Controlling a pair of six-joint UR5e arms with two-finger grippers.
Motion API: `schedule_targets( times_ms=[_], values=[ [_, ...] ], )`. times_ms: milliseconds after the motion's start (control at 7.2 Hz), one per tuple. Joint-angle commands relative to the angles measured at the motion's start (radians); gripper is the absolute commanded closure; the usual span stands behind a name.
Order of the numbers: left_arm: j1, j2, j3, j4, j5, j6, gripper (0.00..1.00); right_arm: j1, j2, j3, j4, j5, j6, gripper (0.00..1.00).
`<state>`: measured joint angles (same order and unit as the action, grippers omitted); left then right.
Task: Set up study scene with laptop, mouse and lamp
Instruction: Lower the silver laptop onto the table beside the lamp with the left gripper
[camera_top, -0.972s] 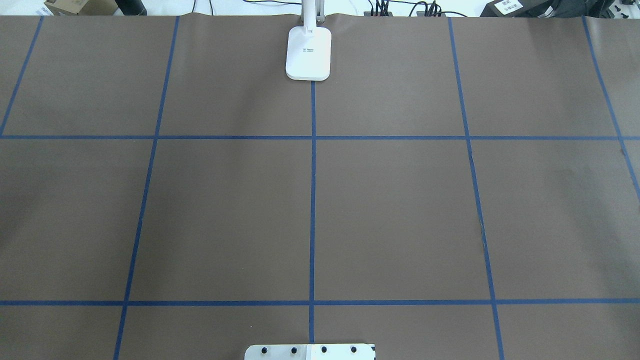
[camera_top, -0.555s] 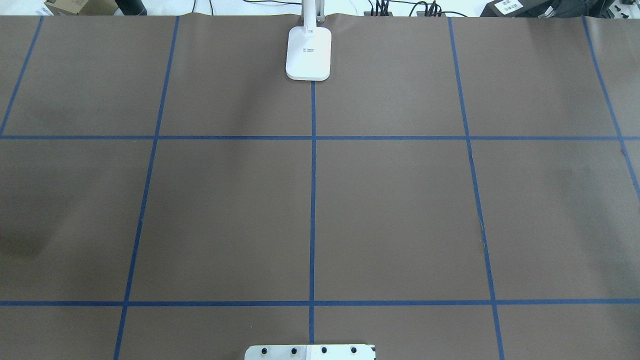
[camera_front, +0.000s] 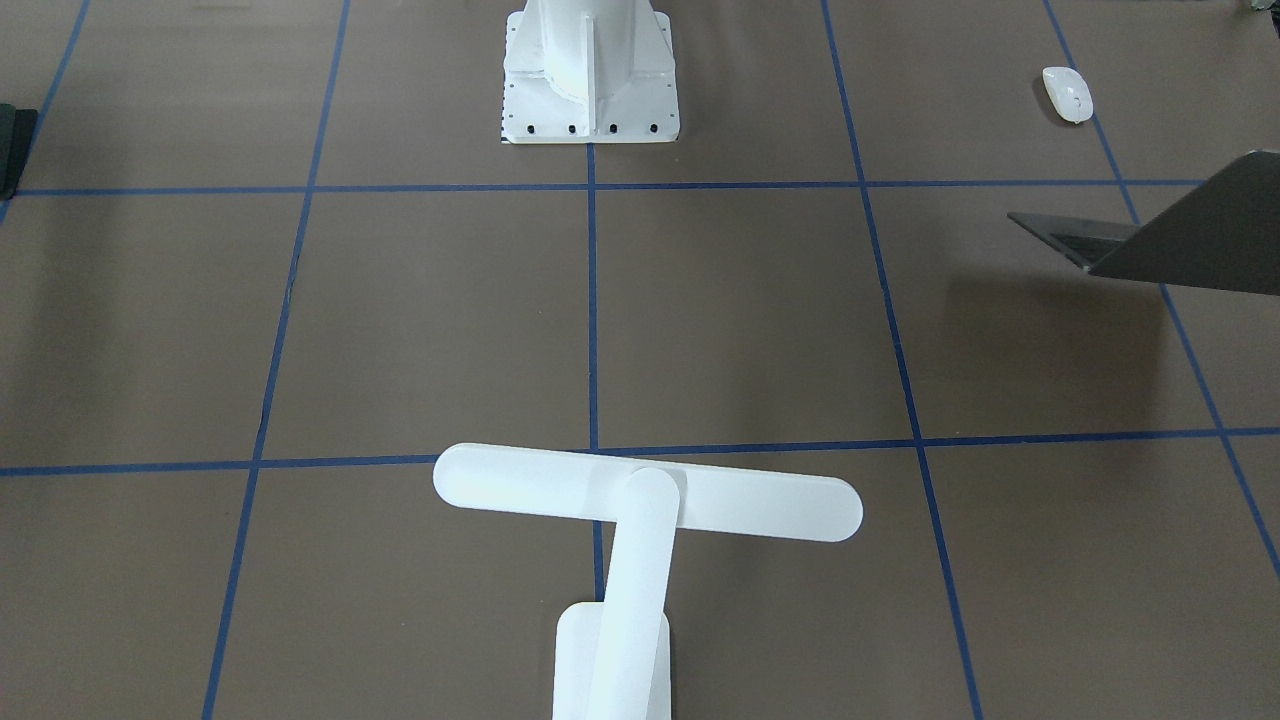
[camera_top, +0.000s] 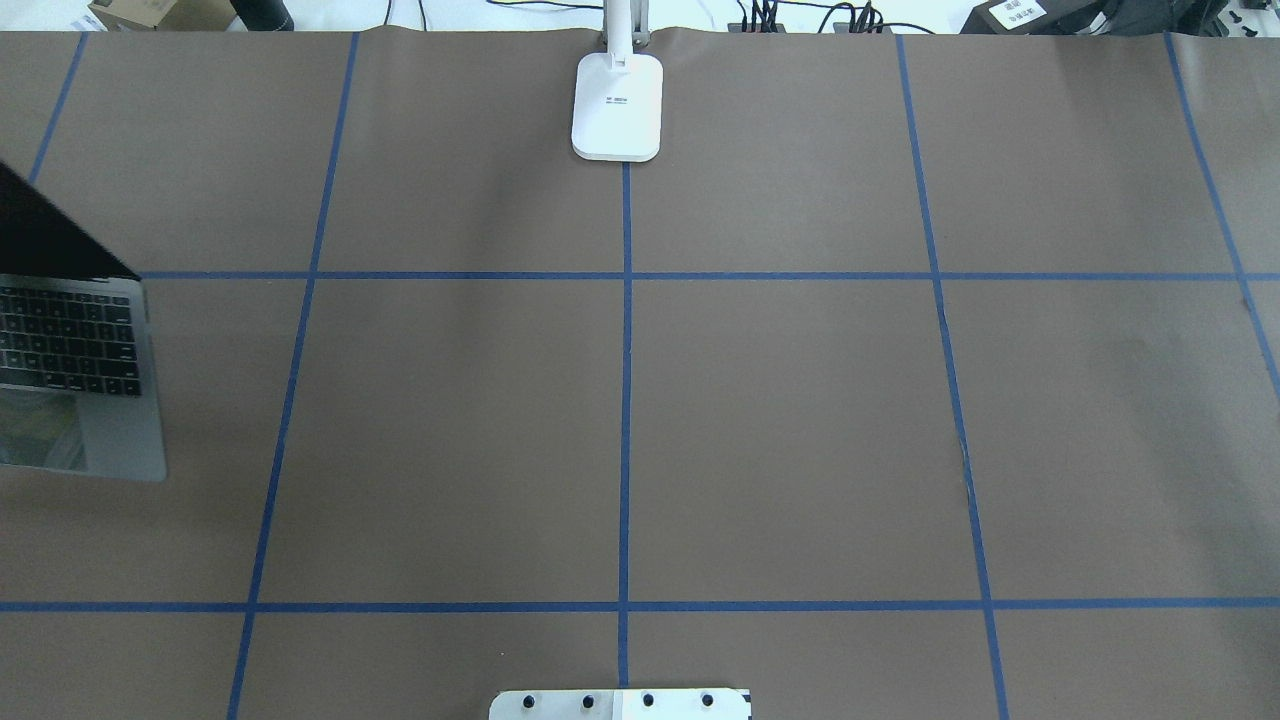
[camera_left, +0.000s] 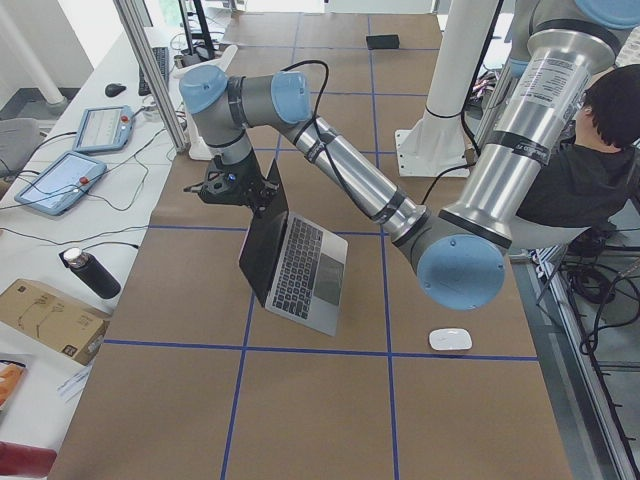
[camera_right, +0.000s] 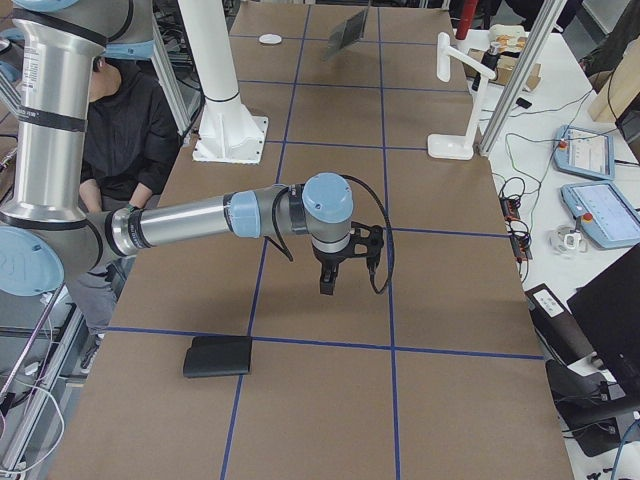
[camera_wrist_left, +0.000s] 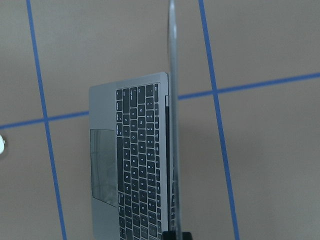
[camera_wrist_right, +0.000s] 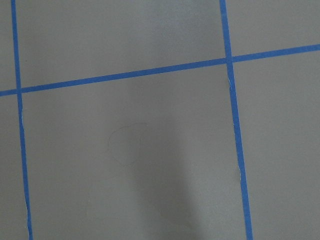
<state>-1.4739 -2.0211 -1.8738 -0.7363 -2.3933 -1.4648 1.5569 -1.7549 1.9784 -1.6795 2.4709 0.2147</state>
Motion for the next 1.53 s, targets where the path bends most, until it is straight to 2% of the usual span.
schedule_targets(
  times_ms=[0,694,972,1249,1388],
  values=[
    [0.101,-0.099,0.010,0.005,-0.062,-0.199,1.00,0.000,0.000,-0.009,0.000,0.000,0.000,0.01],
    [0.329,-0.250,0.039,0.002,-0.067,-0.535,1.00,0.000,0.002,-0.016,0.000,0.002,0.003,0.01],
    [0.377,-0.370,0.163,0.002,-0.067,-0.581,1.00,-0.001,0.000,-0.021,0.000,0.005,0.003,0.01],
    [0.409,-0.519,0.356,-0.009,-0.063,-0.606,1.00,-0.001,0.000,-0.021,0.000,0.007,0.005,0.01],
    [0.414,-0.542,0.387,-0.015,-0.058,-0.605,1.00,0.000,-0.001,-0.023,0.000,0.007,0.003,0.01]
  ],
)
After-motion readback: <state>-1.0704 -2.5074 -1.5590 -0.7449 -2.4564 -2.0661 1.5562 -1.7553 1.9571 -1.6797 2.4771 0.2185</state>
